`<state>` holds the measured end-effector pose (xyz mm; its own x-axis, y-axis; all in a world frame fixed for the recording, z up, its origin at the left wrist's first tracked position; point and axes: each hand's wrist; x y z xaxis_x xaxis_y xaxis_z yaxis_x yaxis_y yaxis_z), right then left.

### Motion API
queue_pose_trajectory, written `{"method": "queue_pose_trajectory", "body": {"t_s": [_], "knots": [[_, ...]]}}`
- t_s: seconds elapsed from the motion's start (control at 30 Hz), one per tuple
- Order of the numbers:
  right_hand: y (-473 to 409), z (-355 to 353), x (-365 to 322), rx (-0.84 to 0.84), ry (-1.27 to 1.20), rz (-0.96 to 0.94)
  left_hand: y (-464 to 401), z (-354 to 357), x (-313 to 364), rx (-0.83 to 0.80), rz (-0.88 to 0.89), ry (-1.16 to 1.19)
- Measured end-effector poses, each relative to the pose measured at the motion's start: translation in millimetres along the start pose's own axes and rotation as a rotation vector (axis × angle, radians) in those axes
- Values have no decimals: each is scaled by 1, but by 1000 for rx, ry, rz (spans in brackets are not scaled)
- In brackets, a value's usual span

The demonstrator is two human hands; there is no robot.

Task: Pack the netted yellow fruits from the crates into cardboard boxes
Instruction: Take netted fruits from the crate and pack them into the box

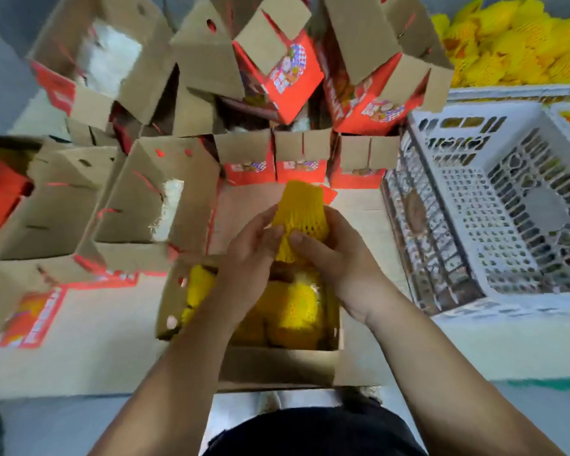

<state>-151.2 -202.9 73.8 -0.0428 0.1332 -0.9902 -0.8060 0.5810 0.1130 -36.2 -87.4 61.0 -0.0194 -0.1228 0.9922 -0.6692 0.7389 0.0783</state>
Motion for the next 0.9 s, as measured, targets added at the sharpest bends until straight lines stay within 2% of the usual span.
{"method": "queue_pose_trajectory", "body": {"t_s": [0.07,0.17,0.23,0.3,0.37,0.4,0.43,0.5,0.57,0.63,0.8,0.87,0.9], "knots": [[5,34,12,44,83,39,12,-46,-8,31,15,-316],[12,59,30,39,183,47,26,-102,-29,59,-120,-529],[15,62,36,-13,303,73,38,-123,-44,-6,-189,-734],[16,58,40,-198,508,159,46,-123,-53,-158,-71,-971],[19,57,48,-508,847,309,51,-113,-61,-288,42,-1201],[22,57,55,-616,983,367,50,-109,-63,-309,36,-1271],[23,59,60,-646,1046,384,47,-108,-65,-306,7,-1302],[22,64,69,-552,1004,316,41,-108,-68,-307,-49,-1282],[15,67,72,-502,1027,231,36,-104,-67,-380,-112,-1290],[5,68,72,-552,1089,258,29,-98,-63,-467,-178,-1352],[-6,63,51,-663,1239,285,9,-106,-45,-632,37,-1749],[0,53,42,-554,1092,249,1,-104,-31,-642,42,-1649],[5,48,38,-453,969,211,-4,-98,-22,-624,12,-1518]]}}
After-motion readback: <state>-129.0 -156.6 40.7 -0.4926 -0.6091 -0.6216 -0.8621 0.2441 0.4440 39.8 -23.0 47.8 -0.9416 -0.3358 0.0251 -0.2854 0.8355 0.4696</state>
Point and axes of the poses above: each hand's wrist, its own y-axis away from the middle knuckle, its own z-axis out of the palm, x = y × z, and after that the axes turned 3 degrees about -z, right-handed
